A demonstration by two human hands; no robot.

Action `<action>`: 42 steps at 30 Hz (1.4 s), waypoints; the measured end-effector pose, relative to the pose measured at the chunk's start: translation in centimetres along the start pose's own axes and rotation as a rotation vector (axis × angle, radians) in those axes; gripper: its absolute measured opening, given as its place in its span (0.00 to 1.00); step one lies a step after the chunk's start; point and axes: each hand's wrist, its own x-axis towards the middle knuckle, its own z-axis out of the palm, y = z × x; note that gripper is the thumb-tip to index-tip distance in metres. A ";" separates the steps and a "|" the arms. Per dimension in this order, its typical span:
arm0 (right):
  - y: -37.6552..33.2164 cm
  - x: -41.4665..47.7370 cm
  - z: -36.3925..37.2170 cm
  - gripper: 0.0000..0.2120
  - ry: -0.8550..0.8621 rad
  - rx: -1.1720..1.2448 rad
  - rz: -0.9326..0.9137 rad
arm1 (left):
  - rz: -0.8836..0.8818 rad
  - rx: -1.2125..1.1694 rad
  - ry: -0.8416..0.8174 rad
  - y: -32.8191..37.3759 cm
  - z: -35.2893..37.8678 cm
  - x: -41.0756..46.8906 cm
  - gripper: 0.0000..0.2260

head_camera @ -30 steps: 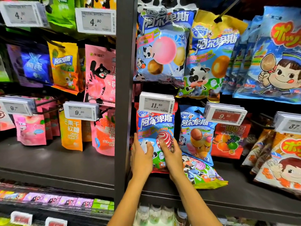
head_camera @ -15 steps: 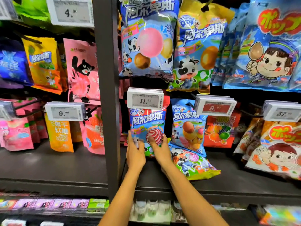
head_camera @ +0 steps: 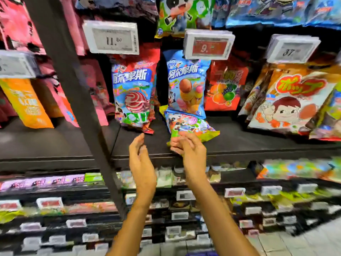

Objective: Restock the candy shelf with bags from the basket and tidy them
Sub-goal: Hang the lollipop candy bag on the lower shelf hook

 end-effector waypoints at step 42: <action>64.7 -22.4 -46.5 0.19 -0.045 -0.733 1.190 | -1.175 0.779 -0.278 -57.9 -9.4 -50.7 0.15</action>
